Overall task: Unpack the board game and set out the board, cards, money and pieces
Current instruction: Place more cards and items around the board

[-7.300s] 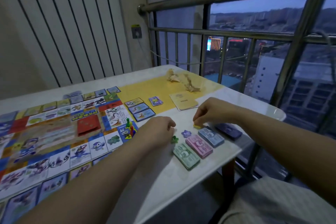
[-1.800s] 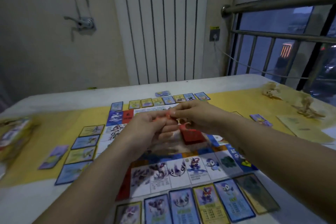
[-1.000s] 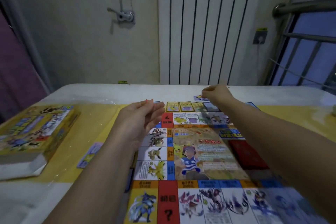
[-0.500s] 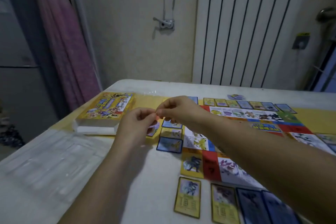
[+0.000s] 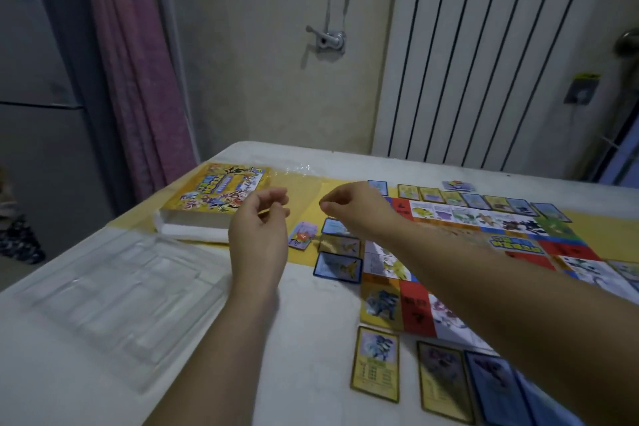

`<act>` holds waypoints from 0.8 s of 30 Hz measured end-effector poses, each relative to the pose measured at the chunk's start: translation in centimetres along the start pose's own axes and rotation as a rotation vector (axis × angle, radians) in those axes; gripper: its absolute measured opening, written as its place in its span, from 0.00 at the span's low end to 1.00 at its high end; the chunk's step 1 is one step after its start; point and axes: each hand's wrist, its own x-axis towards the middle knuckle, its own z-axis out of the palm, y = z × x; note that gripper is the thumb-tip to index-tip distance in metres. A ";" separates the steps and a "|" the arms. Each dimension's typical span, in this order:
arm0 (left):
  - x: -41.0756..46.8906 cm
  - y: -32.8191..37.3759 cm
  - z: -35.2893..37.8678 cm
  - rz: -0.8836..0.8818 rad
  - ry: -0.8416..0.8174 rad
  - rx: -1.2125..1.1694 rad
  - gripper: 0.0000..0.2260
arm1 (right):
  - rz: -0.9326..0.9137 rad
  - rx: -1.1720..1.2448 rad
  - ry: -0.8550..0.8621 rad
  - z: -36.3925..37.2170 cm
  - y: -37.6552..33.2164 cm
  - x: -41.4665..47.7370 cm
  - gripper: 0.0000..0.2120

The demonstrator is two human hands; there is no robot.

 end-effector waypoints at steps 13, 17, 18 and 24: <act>-15.4 8.5 8.6 0.267 -0.505 -0.079 0.13 | -0.110 0.013 0.297 -12.2 2.8 -20.9 0.03; -21.7 9.4 12.6 0.264 -0.706 -0.090 0.14 | -0.010 0.034 0.427 -15.8 6.8 -27.6 0.04; -23.2 9.6 13.5 0.261 -0.755 -0.094 0.15 | 0.021 0.041 0.457 -16.6 7.8 -29.1 0.05; -30.7 9.5 18.0 0.332 -1.017 0.052 0.12 | 0.179 -0.050 0.572 -20.6 12.7 -36.7 0.04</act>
